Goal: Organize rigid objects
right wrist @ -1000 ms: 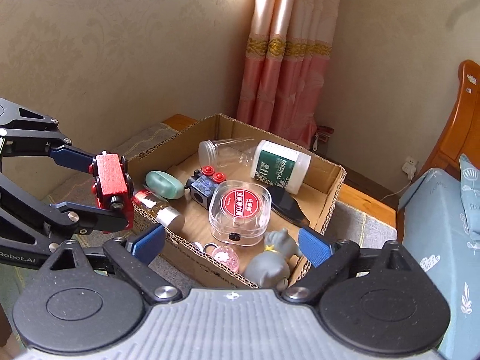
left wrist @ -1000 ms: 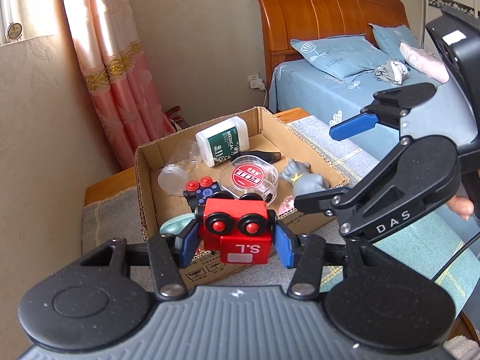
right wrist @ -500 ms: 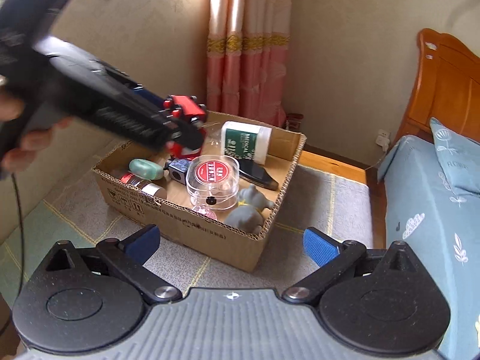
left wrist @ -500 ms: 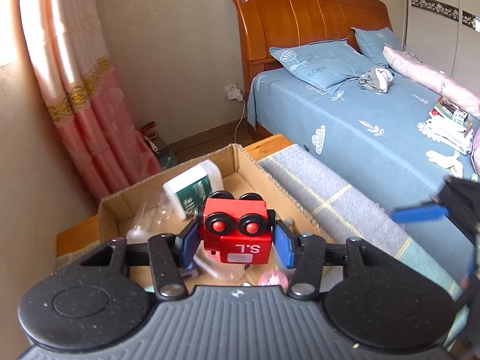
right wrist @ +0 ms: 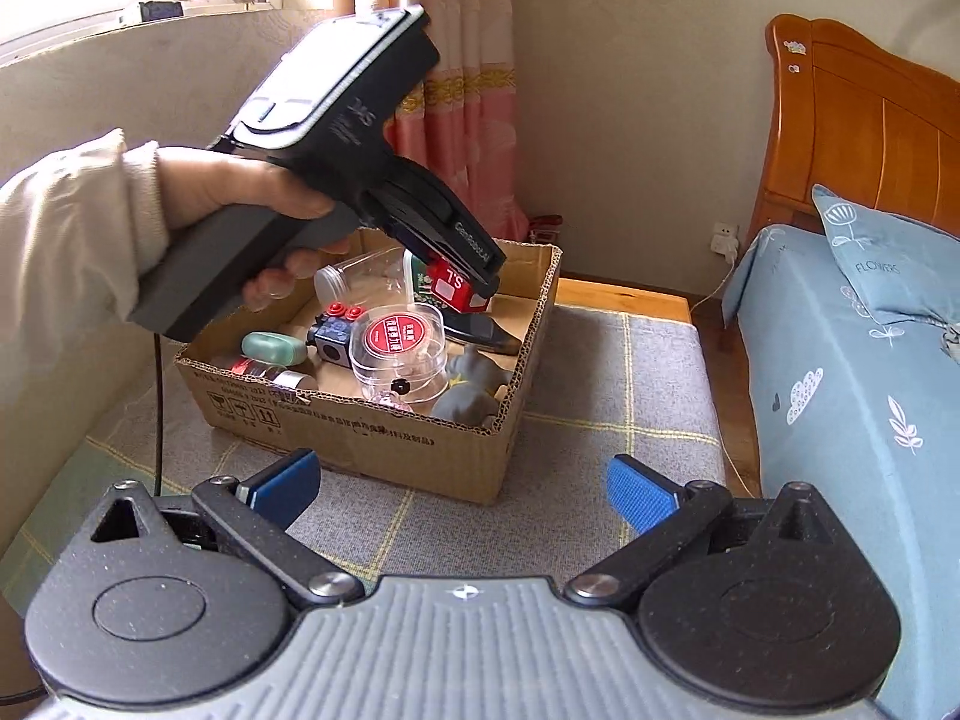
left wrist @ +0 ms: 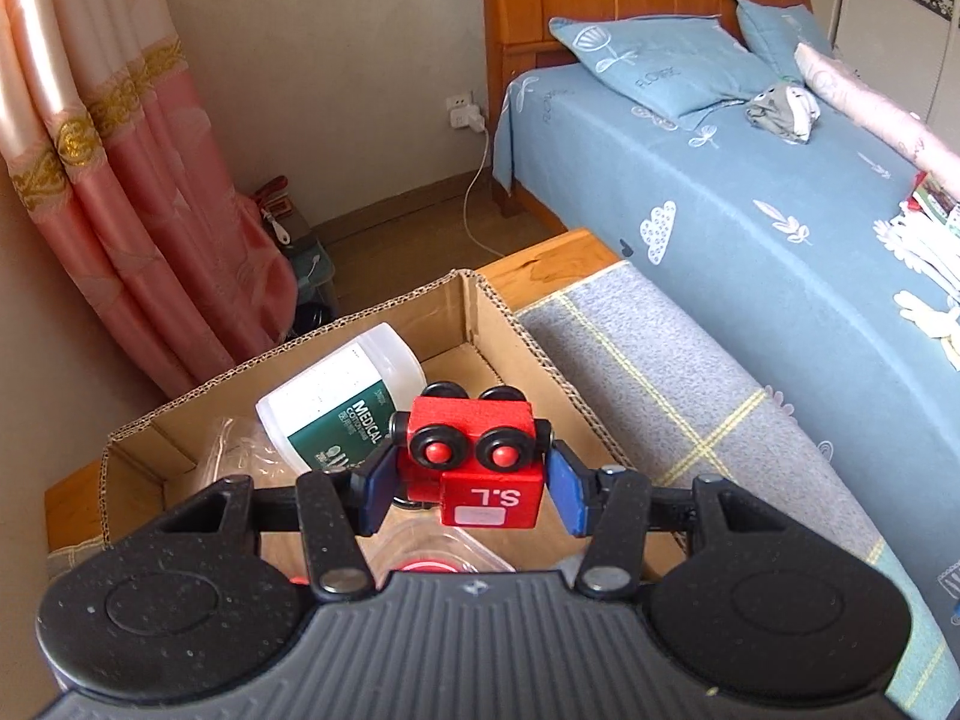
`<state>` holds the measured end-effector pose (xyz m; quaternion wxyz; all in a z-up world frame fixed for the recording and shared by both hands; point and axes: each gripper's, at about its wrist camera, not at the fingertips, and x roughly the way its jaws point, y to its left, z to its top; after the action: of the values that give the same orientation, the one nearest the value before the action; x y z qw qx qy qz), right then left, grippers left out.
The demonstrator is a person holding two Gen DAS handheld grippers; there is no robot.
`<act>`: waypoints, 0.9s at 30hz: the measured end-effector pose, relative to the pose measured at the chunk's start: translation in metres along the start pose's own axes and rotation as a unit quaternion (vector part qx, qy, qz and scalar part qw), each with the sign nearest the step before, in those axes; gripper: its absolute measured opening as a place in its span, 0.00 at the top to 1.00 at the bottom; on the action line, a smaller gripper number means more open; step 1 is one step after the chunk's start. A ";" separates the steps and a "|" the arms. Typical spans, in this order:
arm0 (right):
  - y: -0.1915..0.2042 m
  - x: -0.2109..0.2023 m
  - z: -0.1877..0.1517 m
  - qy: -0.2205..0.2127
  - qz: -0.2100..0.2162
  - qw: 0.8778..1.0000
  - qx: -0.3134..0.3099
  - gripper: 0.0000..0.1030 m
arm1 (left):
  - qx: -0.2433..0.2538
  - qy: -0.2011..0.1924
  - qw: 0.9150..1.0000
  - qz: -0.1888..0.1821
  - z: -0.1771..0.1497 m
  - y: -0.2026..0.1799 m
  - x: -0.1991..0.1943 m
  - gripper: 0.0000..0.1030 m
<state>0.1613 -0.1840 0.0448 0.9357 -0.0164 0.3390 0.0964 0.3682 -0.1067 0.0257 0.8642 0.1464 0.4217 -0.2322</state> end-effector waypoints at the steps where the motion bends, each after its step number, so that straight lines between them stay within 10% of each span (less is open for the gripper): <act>1: 0.000 -0.001 0.000 -0.001 0.000 1.000 0.001 0.00 | -0.003 0.002 1.000 0.001 0.001 0.000 0.003 0.50; 4: -0.001 -0.002 0.002 -0.005 0.002 1.000 0.001 0.00 | -0.017 0.006 1.000 -0.002 0.003 0.002 0.010 0.45; 7: -0.002 -0.001 0.004 -0.007 0.002 1.000 0.003 0.00 | -0.029 -0.016 0.999 0.007 0.004 0.001 0.006 0.06; 27: 0.004 -0.007 0.007 -0.006 -0.006 1.000 0.014 0.00 | -0.003 -0.098 0.995 0.032 -0.034 -0.020 -0.088 0.04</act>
<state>0.1597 -0.1809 0.0544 0.9385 -0.0048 0.3341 0.0864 0.2879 -0.0835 0.0741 0.9088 0.1335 0.3304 -0.2168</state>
